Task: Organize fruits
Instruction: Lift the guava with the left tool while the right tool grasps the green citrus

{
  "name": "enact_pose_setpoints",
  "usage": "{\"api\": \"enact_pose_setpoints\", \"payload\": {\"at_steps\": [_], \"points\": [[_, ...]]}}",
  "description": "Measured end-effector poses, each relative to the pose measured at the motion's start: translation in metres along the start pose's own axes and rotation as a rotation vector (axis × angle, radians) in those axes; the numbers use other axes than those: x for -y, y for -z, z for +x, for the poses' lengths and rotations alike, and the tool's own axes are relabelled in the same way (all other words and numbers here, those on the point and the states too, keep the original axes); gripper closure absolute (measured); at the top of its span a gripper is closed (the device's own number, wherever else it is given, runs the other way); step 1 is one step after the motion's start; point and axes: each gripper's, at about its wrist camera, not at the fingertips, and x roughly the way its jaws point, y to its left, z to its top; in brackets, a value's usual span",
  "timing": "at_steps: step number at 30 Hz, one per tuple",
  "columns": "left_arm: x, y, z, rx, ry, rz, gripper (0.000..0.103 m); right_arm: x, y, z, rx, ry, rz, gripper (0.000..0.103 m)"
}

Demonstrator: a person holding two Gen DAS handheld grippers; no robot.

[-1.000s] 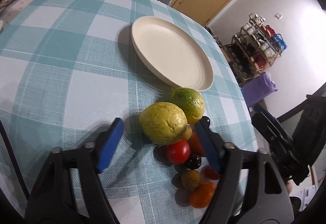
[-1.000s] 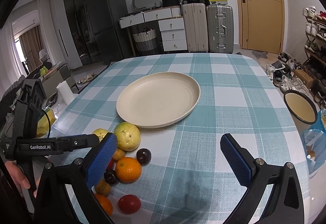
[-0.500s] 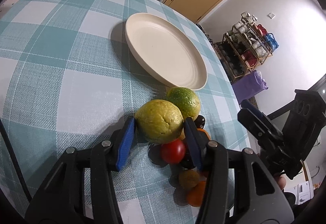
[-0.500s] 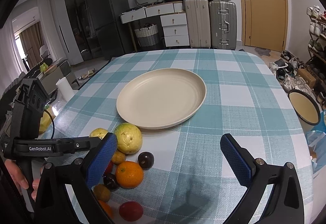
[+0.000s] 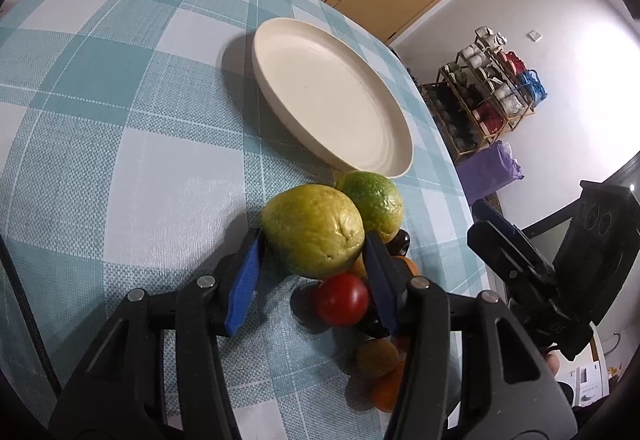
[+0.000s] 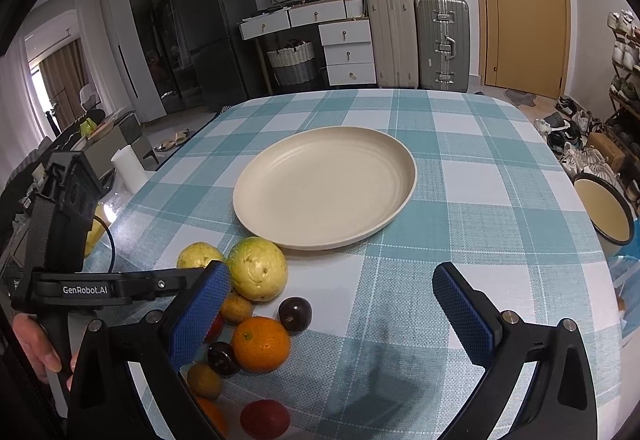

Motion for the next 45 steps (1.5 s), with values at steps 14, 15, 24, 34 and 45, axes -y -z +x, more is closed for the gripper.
{"api": "enact_pose_setpoints", "payload": {"at_steps": [14,15,24,34,45], "points": [[-0.004,-0.002,-0.018,0.047,0.014,0.015,0.056,-0.002,-0.003,0.009,-0.026,-0.049,0.012,0.0],[-0.005,-0.002,-0.021,0.052,0.013,0.014,0.056,-0.003,-0.004,0.011,-0.032,-0.063,0.015,0.0],[-0.015,-0.004,-0.053,0.105,0.004,0.002,0.056,-0.016,-0.01,0.035,-0.094,-0.2,0.051,0.0],[-0.022,-0.003,-0.069,0.119,0.005,-0.009,0.056,-0.026,-0.011,0.063,-0.184,-0.233,0.073,0.007],[-0.021,-0.005,-0.069,0.117,0.0,-0.005,0.056,-0.023,-0.008,0.084,-0.255,-0.25,0.1,0.053]]}}
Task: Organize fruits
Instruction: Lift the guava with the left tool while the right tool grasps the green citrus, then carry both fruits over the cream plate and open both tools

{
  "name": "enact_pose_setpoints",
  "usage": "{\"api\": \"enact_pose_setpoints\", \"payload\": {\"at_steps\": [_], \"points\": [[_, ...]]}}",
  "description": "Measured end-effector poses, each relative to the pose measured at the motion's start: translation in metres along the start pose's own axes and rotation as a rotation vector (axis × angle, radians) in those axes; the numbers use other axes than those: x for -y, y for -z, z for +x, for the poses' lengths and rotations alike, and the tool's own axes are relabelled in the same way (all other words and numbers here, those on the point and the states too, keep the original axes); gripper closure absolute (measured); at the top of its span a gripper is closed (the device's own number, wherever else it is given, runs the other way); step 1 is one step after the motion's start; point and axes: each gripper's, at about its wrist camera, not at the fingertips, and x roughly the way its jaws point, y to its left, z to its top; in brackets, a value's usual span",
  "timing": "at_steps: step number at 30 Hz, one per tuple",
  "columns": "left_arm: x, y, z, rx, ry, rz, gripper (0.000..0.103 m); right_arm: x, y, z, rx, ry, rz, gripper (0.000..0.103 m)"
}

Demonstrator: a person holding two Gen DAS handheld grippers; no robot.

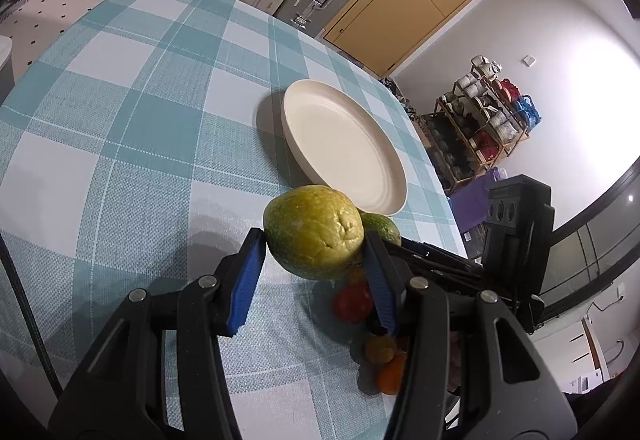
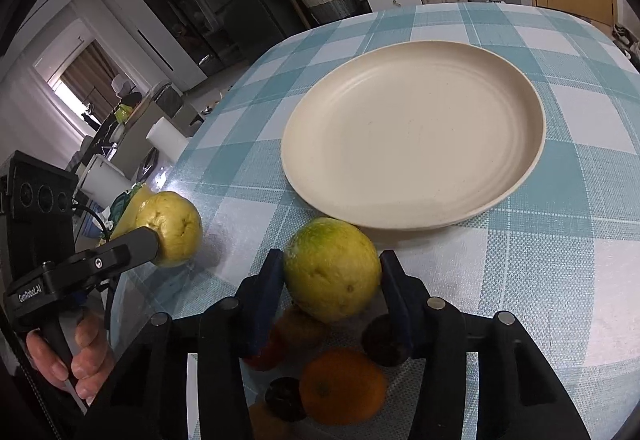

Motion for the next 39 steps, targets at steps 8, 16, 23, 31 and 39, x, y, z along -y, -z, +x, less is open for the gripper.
{"api": "enact_pose_setpoints", "payload": {"at_steps": [8,16,23,31,39], "points": [[0.014,-0.01,0.008,-0.01,-0.007,0.024,0.056,-0.001,0.0,-0.023,0.074,-0.049,-0.022,0.054],[0.042,-0.036,0.027,-0.023,-0.005,0.082,0.056,0.003,-0.014,-0.049,0.146,-0.106,-0.037,0.054],[0.061,-0.07,0.055,-0.037,0.005,0.103,0.056,0.022,-0.036,-0.06,0.186,-0.099,-0.029,0.054],[0.075,-0.106,0.101,-0.063,-0.006,0.13,0.056,0.048,-0.081,-0.059,0.219,-0.08,-0.017,0.054],[0.063,-0.131,0.145,-0.086,-0.011,0.072,0.056,0.073,-0.109,-0.027,0.184,-0.07,0.021,0.054]]}}
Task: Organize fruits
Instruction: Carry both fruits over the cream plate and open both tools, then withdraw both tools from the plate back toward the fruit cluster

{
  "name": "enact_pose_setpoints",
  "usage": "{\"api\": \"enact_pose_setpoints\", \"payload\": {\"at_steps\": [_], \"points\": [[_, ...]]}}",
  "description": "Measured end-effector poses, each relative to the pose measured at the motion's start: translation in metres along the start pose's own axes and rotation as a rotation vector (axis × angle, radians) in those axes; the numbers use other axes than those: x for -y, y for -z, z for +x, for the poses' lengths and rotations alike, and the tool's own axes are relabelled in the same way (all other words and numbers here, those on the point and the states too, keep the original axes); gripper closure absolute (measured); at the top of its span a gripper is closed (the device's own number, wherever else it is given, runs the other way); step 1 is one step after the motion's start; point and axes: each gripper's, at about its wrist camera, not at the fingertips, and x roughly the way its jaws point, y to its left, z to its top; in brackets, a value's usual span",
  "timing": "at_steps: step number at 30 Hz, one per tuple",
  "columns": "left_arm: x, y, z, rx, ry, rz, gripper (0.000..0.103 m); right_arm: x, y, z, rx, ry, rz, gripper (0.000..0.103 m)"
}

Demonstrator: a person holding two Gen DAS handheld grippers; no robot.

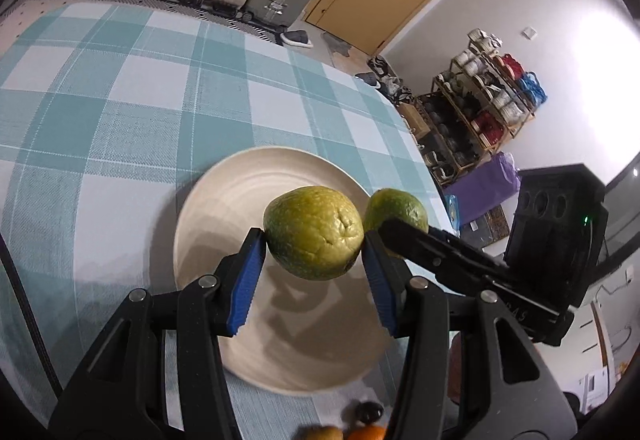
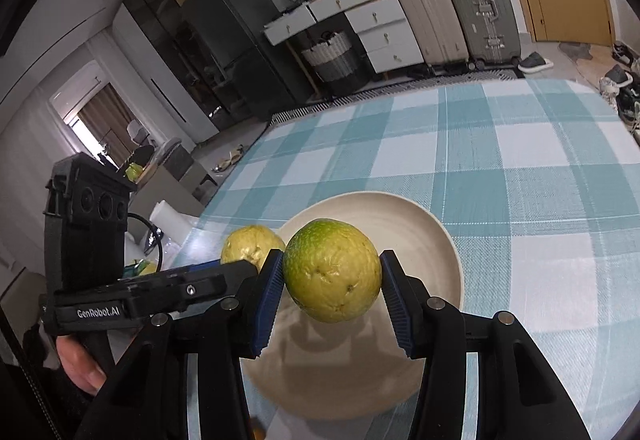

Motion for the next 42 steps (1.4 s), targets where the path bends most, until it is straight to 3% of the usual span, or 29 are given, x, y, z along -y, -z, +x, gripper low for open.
{"api": "enact_pose_setpoints", "payload": {"at_steps": [12,16,18,24,28,31,39,42], "points": [[-0.022,-0.024,0.045,-0.057,0.006,-0.053,0.056,0.033,-0.016,0.04,-0.04,-0.001,0.08,0.054],[-0.025,-0.029,0.048,-0.055,0.016,-0.076,0.054,0.033,-0.017,0.048,-0.061,-0.001,0.082,0.053],[-0.029,-0.031,0.049,-0.072,0.026,-0.098,0.048,0.033,-0.018,0.048,-0.053,0.001,0.084,0.048],[-0.025,-0.026,0.035,-0.051,-0.006,-0.095,0.046,0.029,-0.018,0.033,-0.017,0.01,0.081,0.048],[-0.017,-0.019,0.017,-0.025,-0.034,-0.076,0.045,0.024,-0.015,0.014,0.013,0.023,0.072,0.047],[-0.008,-0.012,0.002,-0.011,-0.065,-0.053,0.042,0.018,-0.01,-0.004,0.045,0.04,0.063,0.039],[0.022,0.013,-0.042,0.054,-0.218,0.059,0.041,-0.002,0.004,-0.05,0.132,0.083,0.023,0.032],[0.036,0.024,-0.06,0.103,-0.297,0.104,0.028,-0.015,0.011,-0.064,0.157,0.11,-0.019,0.028]]}}
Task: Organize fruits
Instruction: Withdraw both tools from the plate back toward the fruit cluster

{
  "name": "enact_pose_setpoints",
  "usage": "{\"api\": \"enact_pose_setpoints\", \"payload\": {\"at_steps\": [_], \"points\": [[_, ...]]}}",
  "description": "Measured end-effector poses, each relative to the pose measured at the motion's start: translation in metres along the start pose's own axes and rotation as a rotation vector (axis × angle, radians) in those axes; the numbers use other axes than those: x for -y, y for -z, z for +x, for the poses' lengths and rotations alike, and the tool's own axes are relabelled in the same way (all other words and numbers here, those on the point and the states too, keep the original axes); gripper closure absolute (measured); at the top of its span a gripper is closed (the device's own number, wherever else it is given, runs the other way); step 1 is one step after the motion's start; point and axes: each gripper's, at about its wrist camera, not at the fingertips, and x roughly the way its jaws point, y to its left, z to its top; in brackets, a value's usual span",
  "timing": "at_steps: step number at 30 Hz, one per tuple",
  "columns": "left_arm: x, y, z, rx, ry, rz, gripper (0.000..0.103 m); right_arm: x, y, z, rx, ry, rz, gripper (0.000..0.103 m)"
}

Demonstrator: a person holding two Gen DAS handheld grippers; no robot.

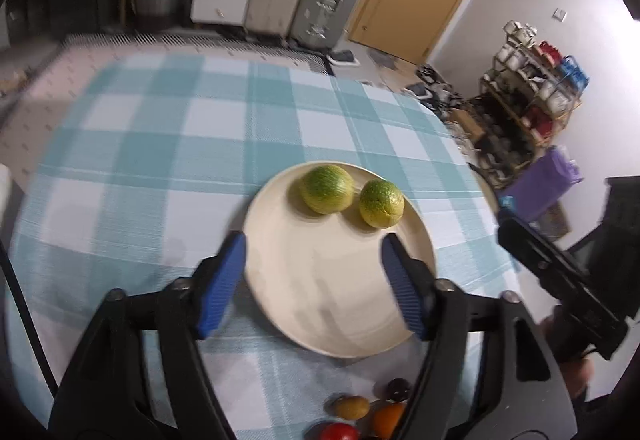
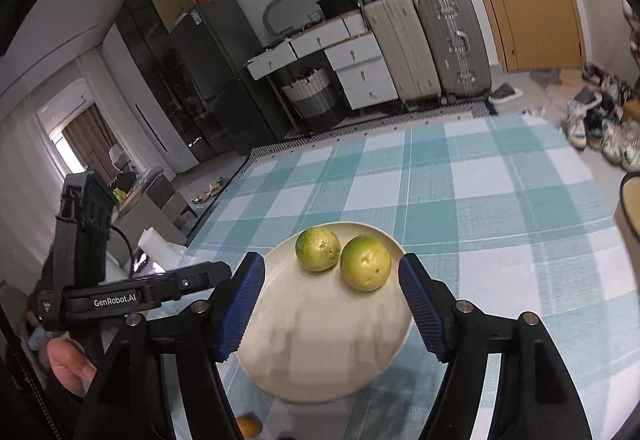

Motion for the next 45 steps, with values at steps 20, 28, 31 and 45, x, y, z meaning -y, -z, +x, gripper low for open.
{"api": "enact_pose_setpoints", "payload": {"at_steps": [20,28,31,45], "points": [[0.047,0.059,-0.107,0.228,-0.198,0.147,0.001,-0.058,0.043,-0.088,0.194,0.055,-0.174,0.001],[0.051,0.088,-0.131,0.253,-0.205,0.15,0.001,-0.063,0.067,-0.105,0.209,0.072,-0.17,0.0],[0.049,0.099,-0.135,0.249,-0.219,0.136,0.001,-0.06,0.076,-0.112,0.212,0.043,-0.134,0.0],[0.038,0.164,-0.141,0.135,-0.139,0.102,0.001,-0.069,0.122,-0.143,0.228,0.135,-0.178,0.0]]}}
